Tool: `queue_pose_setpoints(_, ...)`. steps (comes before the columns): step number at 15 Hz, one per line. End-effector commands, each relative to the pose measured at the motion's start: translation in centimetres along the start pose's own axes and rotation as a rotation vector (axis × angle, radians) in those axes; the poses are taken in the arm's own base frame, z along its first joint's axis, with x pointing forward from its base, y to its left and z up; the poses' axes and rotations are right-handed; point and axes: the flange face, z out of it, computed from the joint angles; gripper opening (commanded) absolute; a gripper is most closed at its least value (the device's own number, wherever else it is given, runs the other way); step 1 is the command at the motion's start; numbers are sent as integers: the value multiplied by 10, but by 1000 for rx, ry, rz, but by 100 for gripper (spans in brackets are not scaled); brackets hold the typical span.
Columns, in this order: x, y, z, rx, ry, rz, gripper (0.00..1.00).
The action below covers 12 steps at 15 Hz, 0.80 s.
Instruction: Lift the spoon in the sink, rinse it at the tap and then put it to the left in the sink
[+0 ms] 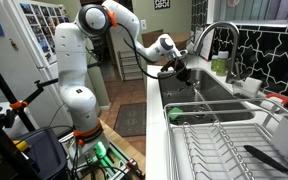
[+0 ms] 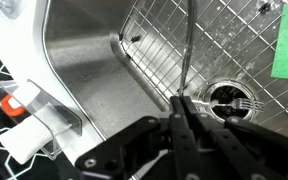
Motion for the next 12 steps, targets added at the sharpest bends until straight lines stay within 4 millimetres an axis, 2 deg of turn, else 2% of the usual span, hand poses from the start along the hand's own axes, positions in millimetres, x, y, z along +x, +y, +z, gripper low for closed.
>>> queue_pose_setpoints(1,-3,4,3,-21,-15,-16,2)
queue_pose_setpoints(12,-3,4,1,-33,-7,-17,2)
